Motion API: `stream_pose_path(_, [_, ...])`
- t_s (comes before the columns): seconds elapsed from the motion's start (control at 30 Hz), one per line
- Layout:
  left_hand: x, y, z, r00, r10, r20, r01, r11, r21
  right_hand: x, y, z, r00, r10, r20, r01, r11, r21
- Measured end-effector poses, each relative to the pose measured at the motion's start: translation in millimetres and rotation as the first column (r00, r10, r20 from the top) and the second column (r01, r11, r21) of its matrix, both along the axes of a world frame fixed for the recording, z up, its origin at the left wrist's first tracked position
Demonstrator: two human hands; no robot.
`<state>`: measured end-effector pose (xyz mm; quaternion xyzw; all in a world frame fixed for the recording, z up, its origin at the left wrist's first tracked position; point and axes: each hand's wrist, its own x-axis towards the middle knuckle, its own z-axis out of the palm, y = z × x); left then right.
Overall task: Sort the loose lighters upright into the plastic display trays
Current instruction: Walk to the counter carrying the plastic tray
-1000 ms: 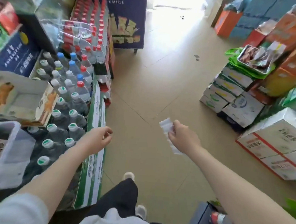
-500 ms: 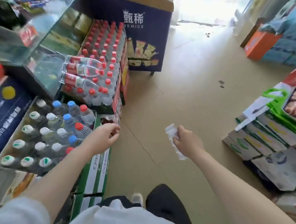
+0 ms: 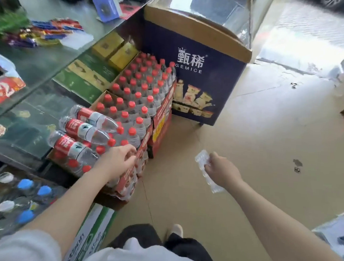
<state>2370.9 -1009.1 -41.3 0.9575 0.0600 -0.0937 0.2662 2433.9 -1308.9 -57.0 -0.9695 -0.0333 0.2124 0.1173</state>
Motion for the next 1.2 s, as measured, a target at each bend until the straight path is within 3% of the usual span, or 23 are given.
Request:
stream_pose_path(0.23, [88.8,56.2,-19.9,0.948,0.296,-0.119,-0.296,0.955,0.016,164.1,87.6,40.4,0.929,0.328,0.171,-0.349,0.93,0.115])
stream_pose_path(0.43, [159.1,111.3,-27.4,0.901,0.398,-0.175,-0.396,0.917,0.047,281.6,172.8,33.3,0.836,0.484,0.257,-0.531,0.831,0.164])
stream_pose_path(0.8, [281.2,161.9,48.6,0.812,0.566,0.141,-0.566,0.823,-0.043,444.0,288.5,9.1,0.723,0.688,0.065,-0.691,0.717,0.096])
stream_pose_path(0.9, [299.4,168.3,54.1,0.72,0.633,0.284,-0.649,0.759,-0.048,475.0,323.0,11.3,0.615,0.786,0.066,-0.787,0.607,0.114])
stream_pose_path(1.0, [306.2,177.4,53.0,0.608,0.709,0.359,-0.776,0.626,0.079,495.4,356.4,23.3,0.492,0.867,0.078,-0.865,0.477,0.154])
stream_pose_path(1.2, [278.0,192.6,27.1,0.406,0.892,0.198,-0.873,0.315,0.373,492.5,404.8,74.9,0.207,0.93,0.303,-0.946,0.111,0.306])
